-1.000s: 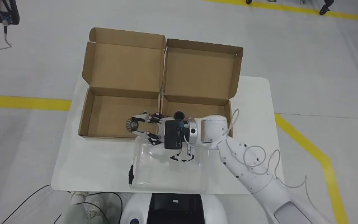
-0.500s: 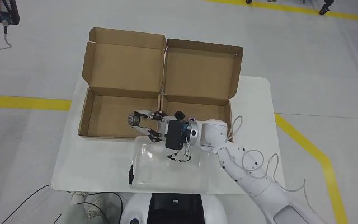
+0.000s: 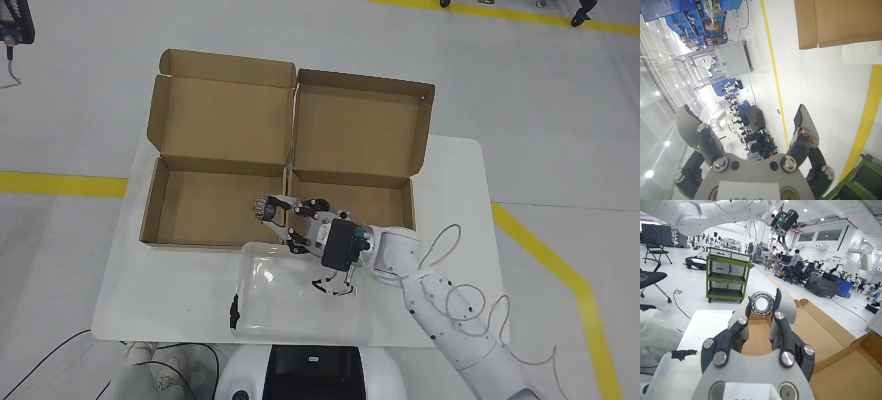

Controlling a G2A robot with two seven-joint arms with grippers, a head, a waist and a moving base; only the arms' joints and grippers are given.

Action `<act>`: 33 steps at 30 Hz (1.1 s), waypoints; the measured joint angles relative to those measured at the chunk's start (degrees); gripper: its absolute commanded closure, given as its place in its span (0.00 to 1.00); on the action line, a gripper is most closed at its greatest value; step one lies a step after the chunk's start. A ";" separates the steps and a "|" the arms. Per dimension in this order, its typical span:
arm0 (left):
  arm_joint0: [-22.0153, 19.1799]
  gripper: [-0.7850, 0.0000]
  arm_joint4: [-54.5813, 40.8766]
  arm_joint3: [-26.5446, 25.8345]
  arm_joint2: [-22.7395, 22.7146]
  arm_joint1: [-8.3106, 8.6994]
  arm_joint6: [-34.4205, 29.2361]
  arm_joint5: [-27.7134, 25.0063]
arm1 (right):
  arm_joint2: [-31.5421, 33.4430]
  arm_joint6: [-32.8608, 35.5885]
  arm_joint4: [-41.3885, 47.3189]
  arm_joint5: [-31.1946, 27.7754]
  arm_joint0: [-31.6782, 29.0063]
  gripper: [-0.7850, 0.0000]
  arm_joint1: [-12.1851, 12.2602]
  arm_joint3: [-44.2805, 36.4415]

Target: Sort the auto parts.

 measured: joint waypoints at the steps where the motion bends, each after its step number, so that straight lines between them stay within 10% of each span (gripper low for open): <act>1: 0.00 0.00 0.00 0.00 0.00 0.00 0.00 0.00 | -0.09 0.96 0.38 -1.04 0.27 1.00 0.02 0.38; 33: 0.00 0.00 0.00 0.00 0.00 0.00 0.00 0.00 | -18.83 47.13 25.30 2.23 25.62 1.00 -13.09 27.65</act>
